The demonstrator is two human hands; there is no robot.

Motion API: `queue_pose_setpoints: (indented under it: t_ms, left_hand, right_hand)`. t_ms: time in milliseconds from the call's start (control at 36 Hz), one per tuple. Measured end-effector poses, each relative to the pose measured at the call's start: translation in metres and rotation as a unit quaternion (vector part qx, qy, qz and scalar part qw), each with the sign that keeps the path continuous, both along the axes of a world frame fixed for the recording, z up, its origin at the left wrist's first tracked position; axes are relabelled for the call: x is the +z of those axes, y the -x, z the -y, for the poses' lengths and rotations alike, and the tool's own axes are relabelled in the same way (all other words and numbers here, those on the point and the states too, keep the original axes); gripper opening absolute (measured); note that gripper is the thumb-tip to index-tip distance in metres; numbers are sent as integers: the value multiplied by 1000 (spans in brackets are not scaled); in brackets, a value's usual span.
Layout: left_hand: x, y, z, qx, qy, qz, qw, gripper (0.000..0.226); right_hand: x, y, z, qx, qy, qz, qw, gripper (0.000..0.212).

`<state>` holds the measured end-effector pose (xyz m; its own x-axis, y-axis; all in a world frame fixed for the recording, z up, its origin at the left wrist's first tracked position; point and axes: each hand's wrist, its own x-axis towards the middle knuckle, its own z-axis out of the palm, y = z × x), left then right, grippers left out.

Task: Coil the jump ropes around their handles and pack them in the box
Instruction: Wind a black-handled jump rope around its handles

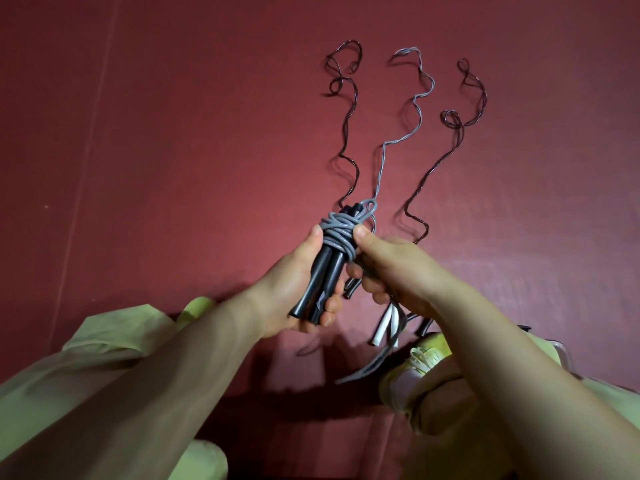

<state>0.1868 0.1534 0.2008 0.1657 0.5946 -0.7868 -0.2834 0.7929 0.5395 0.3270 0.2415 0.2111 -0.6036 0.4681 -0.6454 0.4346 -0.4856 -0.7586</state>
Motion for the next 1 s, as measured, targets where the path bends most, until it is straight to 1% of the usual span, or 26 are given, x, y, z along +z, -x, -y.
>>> queue_pose_setpoints:
  t_ms: [56, 167, 306, 417, 556, 611, 722, 806, 917, 944, 1000]
  left_hand:
    - [-1, 0, -1, -3, -8, -48, 999, 80]
    - [-1, -1, -2, 0, -10, -96, 995, 77]
    - [-2, 1, -4, 26, -47, -195, 979, 69]
    - [-4, 3, -5, 25, -57, -240, 969, 68]
    - [-11, 8, -4, -28, -86, -334, 938, 79]
    - [-11, 8, -4, -33, -89, -345, 934, 76]
    - [-9, 10, -4, -35, -106, -355, 928, 55]
    - [-8, 11, -4, -28, -109, -354, 928, 56]
    - [-8, 11, -3, -14, -115, -340, 933, 69]
    - [-6, 10, -3, -17, -114, -339, 934, 67]
    - [-3, 10, -3, -33, -107, -341, 933, 55]
  right_hand:
    - [0, 1, 0, -3, -4, 13, 1000, 40]
    - [-1, 2, 0, -6, -32, 50, 998, 47]
    - [-2, 2, 1, 0, -77, 112, 991, 53]
    - [-3, 3, 2, 12, -93, 106, 990, 53]
    - [0, 4, 3, 8, -70, 106, 992, 55]
    - [0, 3, 4, 10, -67, 107, 992, 56]
    - [2, 2, 4, 7, -61, 98, 993, 57]
    - [2, 2, 3, -3, -58, 86, 995, 54]
    - [2, 2, 2, -9, -57, 77, 995, 43]
    - [1, 3, 2, -12, -57, 71, 996, 40]
    - [2, 4, 2, -15, -60, 57, 996, 36]
